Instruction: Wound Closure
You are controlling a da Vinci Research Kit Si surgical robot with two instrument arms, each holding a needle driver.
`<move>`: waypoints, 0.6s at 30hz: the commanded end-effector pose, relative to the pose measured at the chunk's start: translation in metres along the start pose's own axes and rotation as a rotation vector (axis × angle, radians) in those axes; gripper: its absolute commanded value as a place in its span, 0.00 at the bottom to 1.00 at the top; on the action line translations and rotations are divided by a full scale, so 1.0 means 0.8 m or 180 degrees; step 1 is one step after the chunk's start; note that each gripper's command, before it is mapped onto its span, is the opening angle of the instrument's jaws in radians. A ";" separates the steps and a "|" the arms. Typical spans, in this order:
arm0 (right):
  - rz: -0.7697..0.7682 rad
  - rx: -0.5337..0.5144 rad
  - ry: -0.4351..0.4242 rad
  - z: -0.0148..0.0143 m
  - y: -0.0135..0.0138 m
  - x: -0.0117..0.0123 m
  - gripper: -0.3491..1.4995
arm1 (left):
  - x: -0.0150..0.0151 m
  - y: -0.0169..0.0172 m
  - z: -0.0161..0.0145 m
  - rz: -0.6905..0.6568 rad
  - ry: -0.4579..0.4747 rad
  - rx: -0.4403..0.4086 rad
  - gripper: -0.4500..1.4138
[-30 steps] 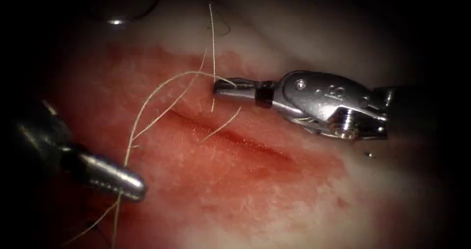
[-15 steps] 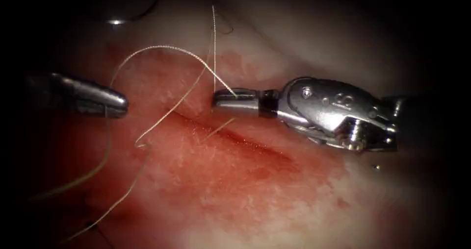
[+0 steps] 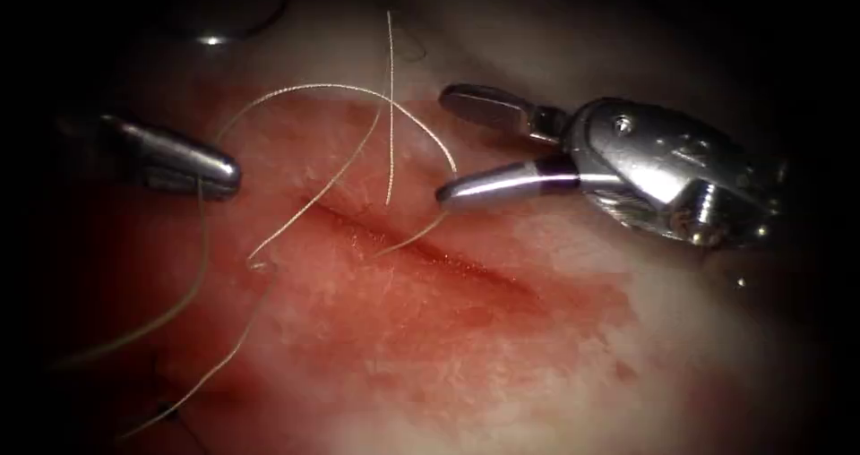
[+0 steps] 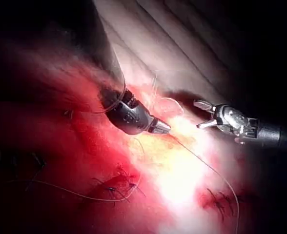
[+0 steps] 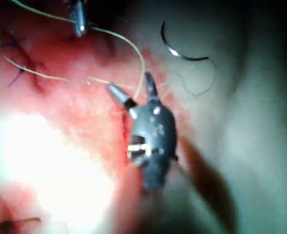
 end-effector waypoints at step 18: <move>-0.1016 -0.0112 -0.0432 0.0053 0.0059 -0.0062 0.63 | 0.0039 0.0029 -0.0004 0.0040 0.0286 -0.0095 0.05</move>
